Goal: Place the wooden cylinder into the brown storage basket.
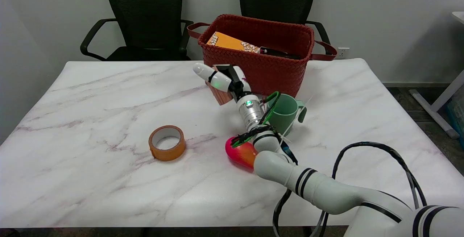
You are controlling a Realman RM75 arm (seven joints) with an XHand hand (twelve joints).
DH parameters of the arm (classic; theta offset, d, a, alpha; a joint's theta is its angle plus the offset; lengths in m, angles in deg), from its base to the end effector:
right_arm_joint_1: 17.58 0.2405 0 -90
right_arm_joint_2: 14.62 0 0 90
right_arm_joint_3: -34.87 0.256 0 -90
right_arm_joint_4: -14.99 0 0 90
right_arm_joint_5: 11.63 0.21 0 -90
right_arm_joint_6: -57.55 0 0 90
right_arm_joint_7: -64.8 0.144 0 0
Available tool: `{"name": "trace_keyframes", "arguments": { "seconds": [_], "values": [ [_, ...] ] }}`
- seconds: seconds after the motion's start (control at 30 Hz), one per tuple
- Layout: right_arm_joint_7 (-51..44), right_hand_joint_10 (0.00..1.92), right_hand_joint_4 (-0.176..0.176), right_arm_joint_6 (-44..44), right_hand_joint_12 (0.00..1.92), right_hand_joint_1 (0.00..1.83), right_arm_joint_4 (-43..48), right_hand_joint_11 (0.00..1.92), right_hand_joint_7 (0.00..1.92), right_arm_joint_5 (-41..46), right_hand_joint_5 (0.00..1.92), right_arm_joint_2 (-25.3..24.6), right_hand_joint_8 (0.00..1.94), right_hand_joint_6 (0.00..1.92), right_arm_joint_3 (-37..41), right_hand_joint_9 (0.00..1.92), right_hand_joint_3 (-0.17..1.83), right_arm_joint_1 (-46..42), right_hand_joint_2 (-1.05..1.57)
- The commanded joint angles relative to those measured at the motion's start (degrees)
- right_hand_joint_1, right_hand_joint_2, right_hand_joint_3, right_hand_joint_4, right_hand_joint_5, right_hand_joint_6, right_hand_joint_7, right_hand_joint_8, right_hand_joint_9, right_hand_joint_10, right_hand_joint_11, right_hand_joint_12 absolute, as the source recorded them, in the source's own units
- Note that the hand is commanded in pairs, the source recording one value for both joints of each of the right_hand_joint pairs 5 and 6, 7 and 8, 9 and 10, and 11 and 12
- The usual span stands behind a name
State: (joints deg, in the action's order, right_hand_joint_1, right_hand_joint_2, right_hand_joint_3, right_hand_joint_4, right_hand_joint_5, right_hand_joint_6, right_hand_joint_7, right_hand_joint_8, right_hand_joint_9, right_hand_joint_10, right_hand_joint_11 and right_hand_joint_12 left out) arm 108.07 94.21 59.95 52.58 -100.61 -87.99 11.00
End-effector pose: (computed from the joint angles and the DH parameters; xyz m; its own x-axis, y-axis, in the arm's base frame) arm -0.2843 -0.4480 0.1987 0.0933 0.0812 0.9923 -0.9898 -0.1000 0.1013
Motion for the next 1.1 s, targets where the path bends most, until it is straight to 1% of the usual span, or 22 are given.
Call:
{"name": "trace_keyframes", "arguments": {
  "seconds": [0.03, 0.23, 0.43, 1.1],
  "values": [
    [-0.3, 1.78, 0.000, 4.3, 1.81, 0.80, 12.0, 1.81, 1.82, 0.0, 1.62, 3.3, 1.82, 1.62, 0.3, 1.78, -0.17, -1.0, 0.95],
    [-0.3, 1.77, 0.000, 5.8, 1.80, 0.79, 12.6, 1.80, 1.81, 0.0, 1.62, 4.5, 1.81, 1.62, 0.7, 1.77, -0.17, -0.1, 1.01],
    [-0.6, 1.77, 0.000, 6.2, 1.84, 0.78, 11.5, 1.84, 1.82, -0.3, 1.64, 5.6, 1.82, 1.64, 2.7, 1.77, -0.17, 0.9, 1.06],
    [-0.6, 1.79, 0.000, 9.7, 1.84, 0.75, 0.2, 1.84, 1.83, -0.2, 1.67, 10.0, 1.83, 1.67, 6.0, 1.79, -0.17, 9.3, 1.10]
  ]
}}
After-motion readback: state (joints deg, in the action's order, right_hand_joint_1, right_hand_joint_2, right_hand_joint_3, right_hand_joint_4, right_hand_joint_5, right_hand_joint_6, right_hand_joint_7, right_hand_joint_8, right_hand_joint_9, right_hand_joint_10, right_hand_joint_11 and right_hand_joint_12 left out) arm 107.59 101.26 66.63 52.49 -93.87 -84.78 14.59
